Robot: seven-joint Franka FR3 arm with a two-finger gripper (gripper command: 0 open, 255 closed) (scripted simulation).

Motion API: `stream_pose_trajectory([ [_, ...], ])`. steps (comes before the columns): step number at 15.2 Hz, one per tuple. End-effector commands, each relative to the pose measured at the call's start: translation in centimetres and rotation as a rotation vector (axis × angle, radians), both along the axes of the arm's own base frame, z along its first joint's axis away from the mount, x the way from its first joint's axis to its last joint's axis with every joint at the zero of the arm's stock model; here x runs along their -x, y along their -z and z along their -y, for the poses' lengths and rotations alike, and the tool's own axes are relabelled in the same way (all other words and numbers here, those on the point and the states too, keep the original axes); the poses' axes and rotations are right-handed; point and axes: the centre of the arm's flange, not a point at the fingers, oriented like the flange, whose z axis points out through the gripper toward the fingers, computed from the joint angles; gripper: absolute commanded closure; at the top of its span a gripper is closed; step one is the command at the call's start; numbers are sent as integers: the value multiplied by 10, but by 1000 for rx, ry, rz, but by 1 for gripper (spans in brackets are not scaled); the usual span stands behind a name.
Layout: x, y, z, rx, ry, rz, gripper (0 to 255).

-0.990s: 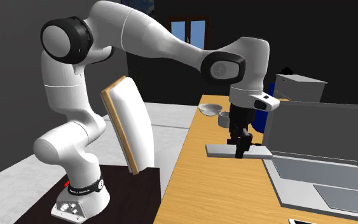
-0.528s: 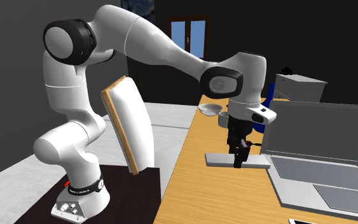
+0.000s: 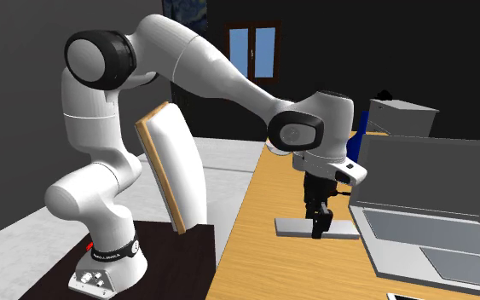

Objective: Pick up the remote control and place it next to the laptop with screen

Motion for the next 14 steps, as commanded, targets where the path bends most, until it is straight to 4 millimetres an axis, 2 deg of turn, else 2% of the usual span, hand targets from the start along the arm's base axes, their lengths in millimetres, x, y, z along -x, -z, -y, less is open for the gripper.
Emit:
stream_pose_trajectory([
  [1, 0, 10, 1, 0, 0, 1, 255],
  [8, 0, 47, 1, 0, 0, 1, 255],
  [14, 0, 47, 1, 0, 0, 1, 255],
])
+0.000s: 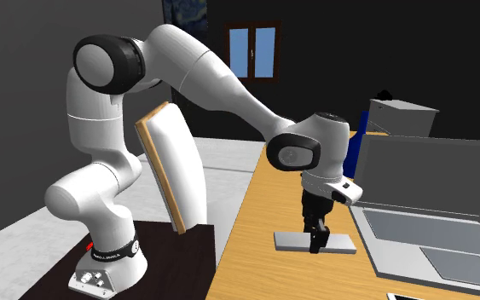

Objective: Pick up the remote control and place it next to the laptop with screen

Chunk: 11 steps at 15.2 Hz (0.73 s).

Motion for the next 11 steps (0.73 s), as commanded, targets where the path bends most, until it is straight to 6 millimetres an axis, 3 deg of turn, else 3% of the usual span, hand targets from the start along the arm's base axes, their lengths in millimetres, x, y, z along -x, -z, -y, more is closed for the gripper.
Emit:
stream_pose_trajectory([
  [1, 0, 0, 0, 0, 0, 1, 255],
  [2, 0, 0, 0, 0, 0, 1, 0],
  [7, 0, 0, 0, 0, 0, 1, 0],
  [11, -1, -50, 1, 0, 0, 1, 0],
])
